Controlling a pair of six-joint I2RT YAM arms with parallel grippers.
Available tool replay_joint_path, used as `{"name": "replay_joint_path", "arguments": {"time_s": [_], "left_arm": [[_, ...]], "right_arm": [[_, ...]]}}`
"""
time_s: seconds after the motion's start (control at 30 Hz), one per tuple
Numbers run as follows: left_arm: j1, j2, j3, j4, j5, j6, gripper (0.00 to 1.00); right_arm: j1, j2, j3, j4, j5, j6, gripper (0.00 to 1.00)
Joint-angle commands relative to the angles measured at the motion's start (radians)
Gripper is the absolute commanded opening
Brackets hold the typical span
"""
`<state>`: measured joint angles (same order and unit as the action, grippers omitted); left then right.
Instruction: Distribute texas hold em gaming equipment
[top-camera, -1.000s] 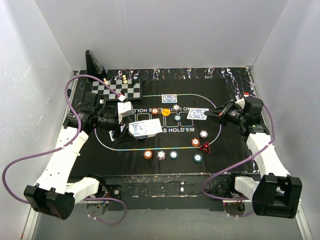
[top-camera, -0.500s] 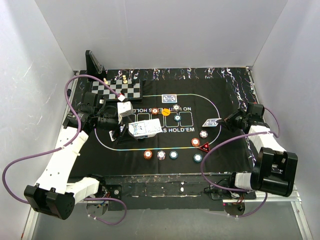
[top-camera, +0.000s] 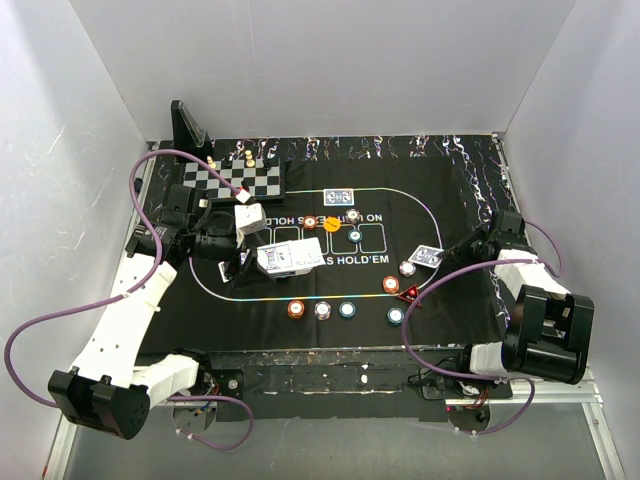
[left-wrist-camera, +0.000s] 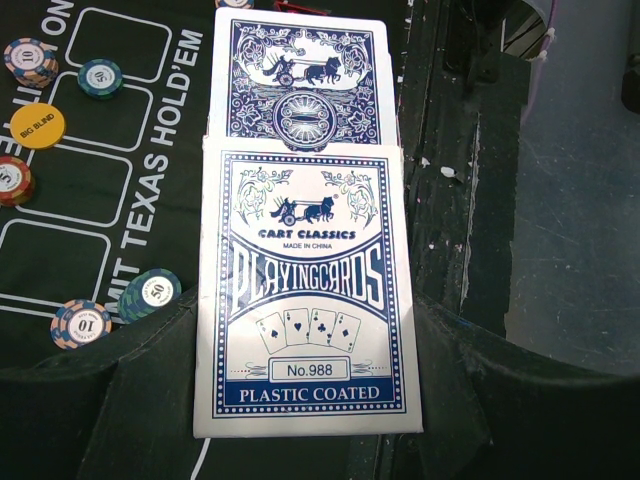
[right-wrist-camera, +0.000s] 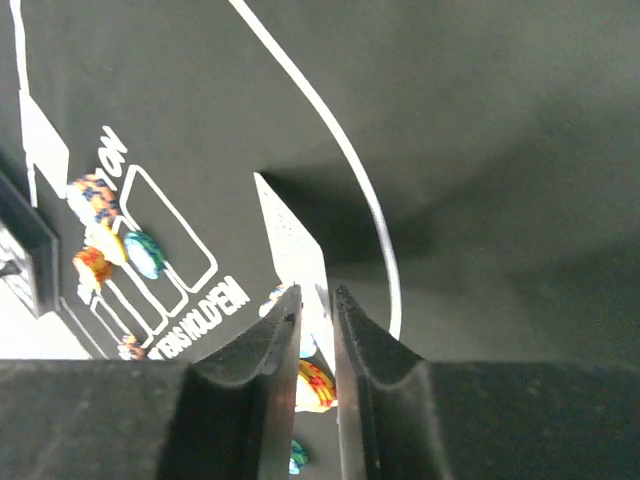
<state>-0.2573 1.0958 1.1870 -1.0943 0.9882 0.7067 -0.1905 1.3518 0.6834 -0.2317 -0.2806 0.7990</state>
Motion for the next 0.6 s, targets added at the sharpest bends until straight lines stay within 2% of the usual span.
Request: {"name": "replay_joint_path", "arguments": {"time_s": [0.0,0.07,0.27,0.33,0.37,0.43,0.57], "left_arm": [[0.004,-0.033,0.029,-0.004,0.041,0.014,0.41],[0.004,-0.036,0.029,-0.006,0.043,0.014,0.41],[0.003,-0.039,0.028,-0.009,0.044,0.02,0.41],[0.004,-0.039,0.022,-0.007,0.047,0.022,0.41],[0.003,-0.037,0.019,-0.007,0.049,0.022,0.41],[0.003,-0.036,0.016,-0.007,0.052,0.025,0.41],[0.004,-0.034,0.003,0.004,0.05,0.02,0.41]], "right_arm": [[-0.006,-0.025,-0.024,-0.086,0.06,-0.027,0.34],[-0.006,-0.051,-0.025,-0.118,0.08,-0.027,0.42],[-0.006,-0.172,0.013,-0.221,0.112,-0.021,0.53],[0.002,-0.245,0.015,-0.21,0.055,-0.009,0.59],[0.014,-0.288,0.024,-0.207,0.022,-0.006,0.66],[0.071,-0.315,0.065,-0.212,-0.047,-0.003,0.76],[0.274,-0.293,0.201,-0.219,-0.178,0.008,0.84]]}}
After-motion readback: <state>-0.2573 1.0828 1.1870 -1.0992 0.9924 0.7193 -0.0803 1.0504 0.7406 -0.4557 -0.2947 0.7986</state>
